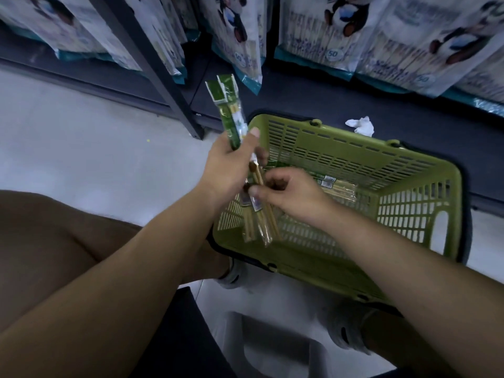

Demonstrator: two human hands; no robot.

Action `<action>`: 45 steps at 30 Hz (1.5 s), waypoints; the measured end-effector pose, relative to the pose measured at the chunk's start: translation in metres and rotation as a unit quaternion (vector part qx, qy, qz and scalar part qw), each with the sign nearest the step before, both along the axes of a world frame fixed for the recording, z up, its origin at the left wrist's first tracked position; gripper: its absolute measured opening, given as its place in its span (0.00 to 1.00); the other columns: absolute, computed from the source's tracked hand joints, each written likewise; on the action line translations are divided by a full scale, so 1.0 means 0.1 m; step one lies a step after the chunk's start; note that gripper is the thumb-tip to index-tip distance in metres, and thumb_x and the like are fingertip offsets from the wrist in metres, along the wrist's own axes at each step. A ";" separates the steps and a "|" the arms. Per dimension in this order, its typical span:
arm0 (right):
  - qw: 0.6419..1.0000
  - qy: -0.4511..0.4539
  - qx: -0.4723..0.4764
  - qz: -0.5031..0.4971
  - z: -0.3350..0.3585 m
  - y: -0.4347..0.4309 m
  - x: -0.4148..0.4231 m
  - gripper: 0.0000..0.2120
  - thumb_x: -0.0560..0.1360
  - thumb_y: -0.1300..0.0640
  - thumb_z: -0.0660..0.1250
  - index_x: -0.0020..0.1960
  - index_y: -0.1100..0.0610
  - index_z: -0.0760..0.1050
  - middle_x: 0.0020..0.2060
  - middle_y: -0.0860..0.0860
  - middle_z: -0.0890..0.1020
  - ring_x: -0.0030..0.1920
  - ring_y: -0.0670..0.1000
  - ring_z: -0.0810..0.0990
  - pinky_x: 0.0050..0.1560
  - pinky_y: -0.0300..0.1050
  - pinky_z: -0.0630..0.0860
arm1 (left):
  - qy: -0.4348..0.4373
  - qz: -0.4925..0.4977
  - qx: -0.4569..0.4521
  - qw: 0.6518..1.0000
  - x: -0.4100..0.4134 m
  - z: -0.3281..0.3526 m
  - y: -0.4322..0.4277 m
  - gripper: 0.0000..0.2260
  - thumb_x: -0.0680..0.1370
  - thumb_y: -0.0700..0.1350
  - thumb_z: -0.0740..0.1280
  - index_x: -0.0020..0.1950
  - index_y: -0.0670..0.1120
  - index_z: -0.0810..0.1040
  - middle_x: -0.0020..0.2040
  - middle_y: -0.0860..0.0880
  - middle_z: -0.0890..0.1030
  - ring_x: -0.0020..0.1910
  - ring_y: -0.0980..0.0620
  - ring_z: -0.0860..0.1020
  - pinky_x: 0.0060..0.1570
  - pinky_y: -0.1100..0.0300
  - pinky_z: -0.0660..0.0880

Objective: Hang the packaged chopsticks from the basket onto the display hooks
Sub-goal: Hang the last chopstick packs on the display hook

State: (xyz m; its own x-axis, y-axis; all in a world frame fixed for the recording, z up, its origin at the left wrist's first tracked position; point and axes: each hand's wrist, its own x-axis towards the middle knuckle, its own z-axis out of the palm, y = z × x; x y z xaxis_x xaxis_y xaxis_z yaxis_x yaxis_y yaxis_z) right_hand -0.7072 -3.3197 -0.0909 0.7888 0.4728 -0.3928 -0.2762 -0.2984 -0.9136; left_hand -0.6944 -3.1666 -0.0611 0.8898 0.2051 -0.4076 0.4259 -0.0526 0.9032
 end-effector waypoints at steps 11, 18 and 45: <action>0.868 -0.018 -0.478 0.137 -1.45 -0.96 0.34 0.33 0.81 0.49 0.65 0.81 0.58 0.58 0.78 0.58 0.62 0.76 0.62 0.63 0.72 0.52 0.67 | 0.009 0.002 0.076 0.997 0.00 -0.36 0.27 0.12 0.79 0.56 0.70 0.47 0.48 0.75 0.35 0.45 0.82 0.32 0.45 0.82 0.32 0.51 0.81; 0.831 -0.070 -0.540 0.117 -1.76 -0.87 0.33 0.26 0.78 0.52 0.68 0.72 0.57 0.65 0.69 0.59 0.68 0.70 0.63 0.68 0.64 0.57 0.72 | 0.003 0.023 0.060 0.998 0.04 -0.40 0.24 0.11 0.81 0.52 0.69 0.47 0.46 0.74 0.33 0.44 0.80 0.30 0.46 0.81 0.30 0.51 0.80; 0.974 -0.036 -0.221 -0.032 -0.46 -0.61 0.11 0.10 0.75 0.52 0.76 0.39 0.53 0.78 0.31 0.46 0.79 0.29 0.41 0.76 0.30 0.39 0.73 | 0.055 0.004 0.019 0.998 0.03 -0.28 0.01 0.15 0.78 0.60 0.71 0.47 0.48 0.79 0.36 0.49 0.86 0.27 0.50 0.77 0.31 0.54 0.76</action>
